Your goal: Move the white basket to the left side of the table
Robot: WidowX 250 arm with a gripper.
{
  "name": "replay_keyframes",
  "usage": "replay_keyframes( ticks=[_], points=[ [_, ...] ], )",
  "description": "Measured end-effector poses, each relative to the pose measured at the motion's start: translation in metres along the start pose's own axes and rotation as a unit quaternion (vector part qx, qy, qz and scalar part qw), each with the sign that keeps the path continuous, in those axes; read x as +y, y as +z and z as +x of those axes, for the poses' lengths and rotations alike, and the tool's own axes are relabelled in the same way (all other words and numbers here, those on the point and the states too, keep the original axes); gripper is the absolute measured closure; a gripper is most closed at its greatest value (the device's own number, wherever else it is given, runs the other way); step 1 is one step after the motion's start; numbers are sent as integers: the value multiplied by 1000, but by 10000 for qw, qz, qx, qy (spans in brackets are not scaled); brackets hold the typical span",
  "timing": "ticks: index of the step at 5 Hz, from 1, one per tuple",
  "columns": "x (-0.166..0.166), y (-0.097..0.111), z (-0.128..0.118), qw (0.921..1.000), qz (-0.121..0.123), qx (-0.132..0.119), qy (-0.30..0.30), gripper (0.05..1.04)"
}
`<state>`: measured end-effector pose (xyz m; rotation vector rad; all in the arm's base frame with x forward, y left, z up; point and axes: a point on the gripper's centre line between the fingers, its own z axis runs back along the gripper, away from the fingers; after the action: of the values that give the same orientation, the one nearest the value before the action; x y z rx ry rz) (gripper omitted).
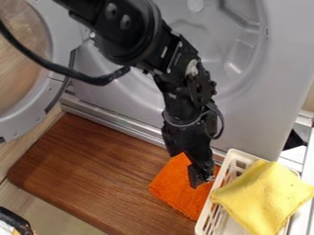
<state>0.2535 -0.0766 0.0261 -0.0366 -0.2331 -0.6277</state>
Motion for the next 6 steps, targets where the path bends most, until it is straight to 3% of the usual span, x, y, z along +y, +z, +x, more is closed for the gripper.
replay_keyframes(
  ticks=[1,3,4,5,6],
  points=[
    [-2,-5,-3,9999,-69,94,51,83],
    [-20,-20,10,9969,-530,-143,563,83],
    [-27,-33,21,9944,-690,-357,718,83],
    [-33,-54,30,9892,-976,-754,793,83],
    [-34,-72,26,9883,-1099,-671,823,134]
  ],
)
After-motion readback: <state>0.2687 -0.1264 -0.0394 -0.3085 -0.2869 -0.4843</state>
